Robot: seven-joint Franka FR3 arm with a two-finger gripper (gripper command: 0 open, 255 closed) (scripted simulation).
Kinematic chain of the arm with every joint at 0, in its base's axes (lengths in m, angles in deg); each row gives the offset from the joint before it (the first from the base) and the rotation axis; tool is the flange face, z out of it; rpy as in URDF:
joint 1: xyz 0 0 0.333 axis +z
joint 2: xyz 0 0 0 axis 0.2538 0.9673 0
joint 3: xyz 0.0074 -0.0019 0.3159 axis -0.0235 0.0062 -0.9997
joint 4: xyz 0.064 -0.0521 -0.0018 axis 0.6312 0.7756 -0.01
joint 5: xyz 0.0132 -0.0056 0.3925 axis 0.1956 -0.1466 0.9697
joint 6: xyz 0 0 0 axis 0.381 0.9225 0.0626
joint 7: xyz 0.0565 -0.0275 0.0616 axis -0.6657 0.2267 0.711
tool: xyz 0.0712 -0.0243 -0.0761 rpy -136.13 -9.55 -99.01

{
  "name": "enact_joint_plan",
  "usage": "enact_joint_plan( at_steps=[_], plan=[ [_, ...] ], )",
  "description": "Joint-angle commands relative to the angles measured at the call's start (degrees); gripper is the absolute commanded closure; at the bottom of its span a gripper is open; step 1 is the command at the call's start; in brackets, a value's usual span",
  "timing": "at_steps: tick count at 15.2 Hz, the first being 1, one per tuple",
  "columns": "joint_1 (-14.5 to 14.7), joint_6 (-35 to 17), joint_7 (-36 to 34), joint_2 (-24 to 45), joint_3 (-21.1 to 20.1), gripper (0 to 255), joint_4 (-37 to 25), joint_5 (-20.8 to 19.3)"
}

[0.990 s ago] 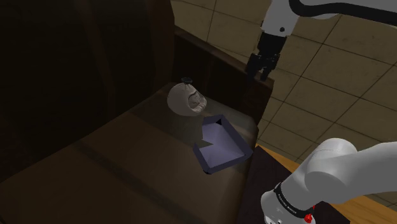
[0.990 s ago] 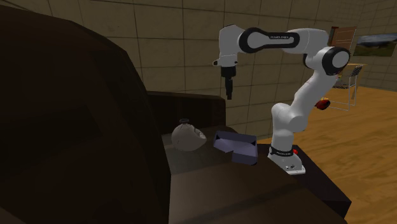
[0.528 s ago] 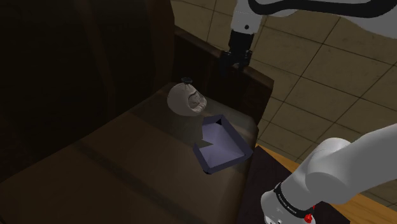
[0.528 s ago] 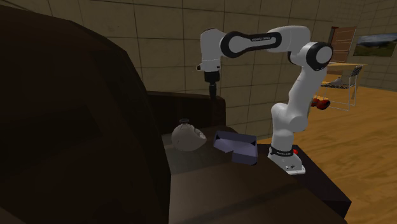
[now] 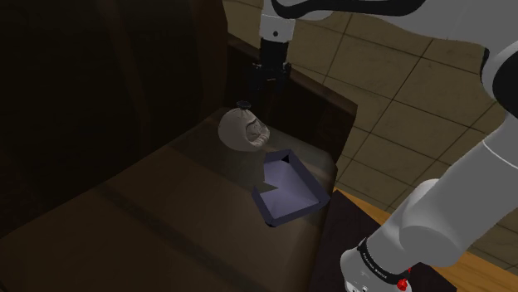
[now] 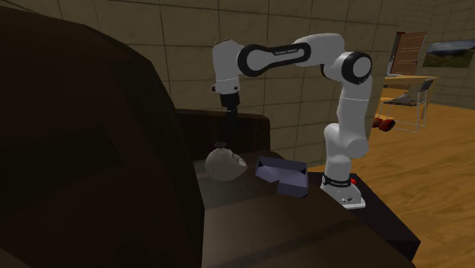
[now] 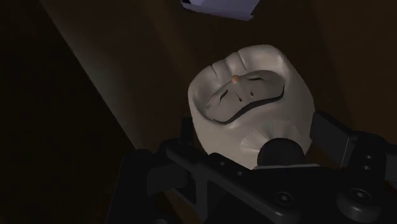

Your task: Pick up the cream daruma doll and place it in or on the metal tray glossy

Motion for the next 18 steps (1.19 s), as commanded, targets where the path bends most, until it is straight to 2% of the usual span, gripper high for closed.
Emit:
enact_joint_plan(
  at_steps=[1, 5, 6, 13, 18],
  plan=[
    [0.6, 0.3, -1.3, 4.7, -0.7, 0, -4.7, -0.4],
    [1.9, 2.2, -3.3, 14.7, -1.5, 0, -15.9, -1.5],
    [2.0, 2.2, -3.4, 15.0, -1.5, 0, -16.2, -1.5],
    [1.9, -4.0, -3.3, 13.7, -1.5, 0, -8.7, -1.4],
    [1.9, -4.0, -3.3, 13.7, -1.5, 0, -8.7, -1.4]
  ],
)
